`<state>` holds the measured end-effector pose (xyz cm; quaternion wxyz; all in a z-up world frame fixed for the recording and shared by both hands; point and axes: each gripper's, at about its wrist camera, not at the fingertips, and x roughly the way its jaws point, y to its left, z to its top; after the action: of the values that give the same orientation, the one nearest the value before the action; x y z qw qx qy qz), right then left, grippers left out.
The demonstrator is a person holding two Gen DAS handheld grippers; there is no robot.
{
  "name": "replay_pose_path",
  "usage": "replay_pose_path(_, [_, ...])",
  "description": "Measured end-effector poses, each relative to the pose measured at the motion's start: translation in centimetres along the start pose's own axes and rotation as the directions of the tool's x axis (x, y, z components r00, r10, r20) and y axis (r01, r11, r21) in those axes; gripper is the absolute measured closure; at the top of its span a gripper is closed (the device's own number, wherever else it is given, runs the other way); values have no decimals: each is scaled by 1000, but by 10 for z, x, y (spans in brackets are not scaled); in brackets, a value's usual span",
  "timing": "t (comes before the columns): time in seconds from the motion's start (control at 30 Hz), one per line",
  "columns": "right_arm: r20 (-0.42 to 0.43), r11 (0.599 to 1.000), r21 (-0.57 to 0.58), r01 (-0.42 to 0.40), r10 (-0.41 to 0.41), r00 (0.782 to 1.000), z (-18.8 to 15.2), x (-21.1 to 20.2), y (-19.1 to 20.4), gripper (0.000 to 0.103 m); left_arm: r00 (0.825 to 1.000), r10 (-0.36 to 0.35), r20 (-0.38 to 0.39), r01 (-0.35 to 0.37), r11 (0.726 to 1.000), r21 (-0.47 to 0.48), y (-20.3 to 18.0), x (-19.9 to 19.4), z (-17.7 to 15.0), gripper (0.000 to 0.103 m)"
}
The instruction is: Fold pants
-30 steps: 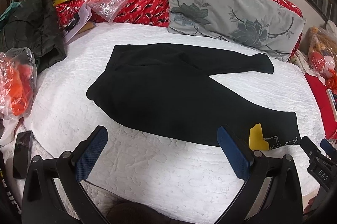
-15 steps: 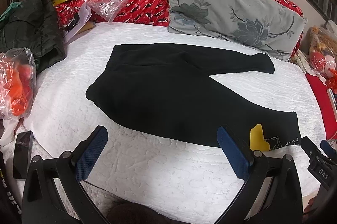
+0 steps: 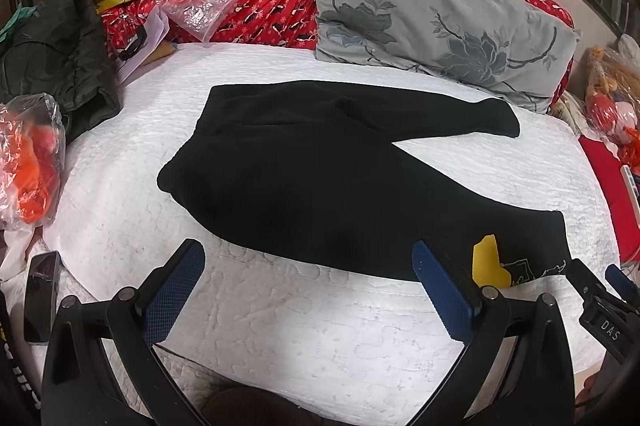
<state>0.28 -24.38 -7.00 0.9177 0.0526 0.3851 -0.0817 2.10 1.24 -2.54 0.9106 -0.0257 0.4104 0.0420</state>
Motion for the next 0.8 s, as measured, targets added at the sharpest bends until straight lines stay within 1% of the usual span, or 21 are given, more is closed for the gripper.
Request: replay_pose_path(0.8, [-18,1000,4,-3,3,1000,-1,5,-1,0,1000,-13,-10,13,1000,11,-5,2,-4,0])
